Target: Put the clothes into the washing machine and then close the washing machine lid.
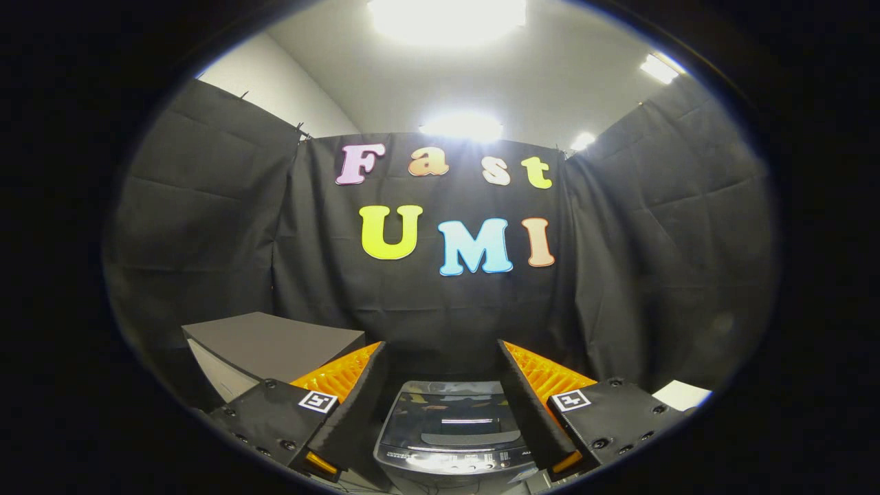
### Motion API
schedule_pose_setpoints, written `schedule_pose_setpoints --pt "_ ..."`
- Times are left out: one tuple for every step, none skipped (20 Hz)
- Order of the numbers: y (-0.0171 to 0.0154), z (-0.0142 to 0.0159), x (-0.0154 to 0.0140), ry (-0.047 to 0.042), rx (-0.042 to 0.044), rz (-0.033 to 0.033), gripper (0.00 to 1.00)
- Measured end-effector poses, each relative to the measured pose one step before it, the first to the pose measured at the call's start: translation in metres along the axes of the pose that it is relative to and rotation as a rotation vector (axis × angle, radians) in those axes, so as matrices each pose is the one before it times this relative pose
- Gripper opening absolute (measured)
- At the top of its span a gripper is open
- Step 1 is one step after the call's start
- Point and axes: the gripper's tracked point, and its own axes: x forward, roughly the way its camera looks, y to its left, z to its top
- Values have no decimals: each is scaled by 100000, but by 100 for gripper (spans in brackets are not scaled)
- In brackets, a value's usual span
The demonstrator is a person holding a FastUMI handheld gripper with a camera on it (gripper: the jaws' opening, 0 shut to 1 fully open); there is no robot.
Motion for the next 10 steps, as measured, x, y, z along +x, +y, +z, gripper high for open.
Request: schedule_pose_setpoints --pt "17 13 6 -111 236 108 97" --pt "39 8 -60 -116 311 21 97" --pt "119 -59 31 39 67 157 97" --pt "-8 3 -91 -445 -306 -86 97" --pt "100 31 -17 56 -570 409 97" --pt "85 -123 -50 224 -435 344 97" --pt "37 -23 -74 177 -228 223 97" --pt "-11 -80 -81 -75 188 48 97" --pt "-41 -17 -3 -28 375 -105 97" --pt "44 23 -72 -14 324 55 97"
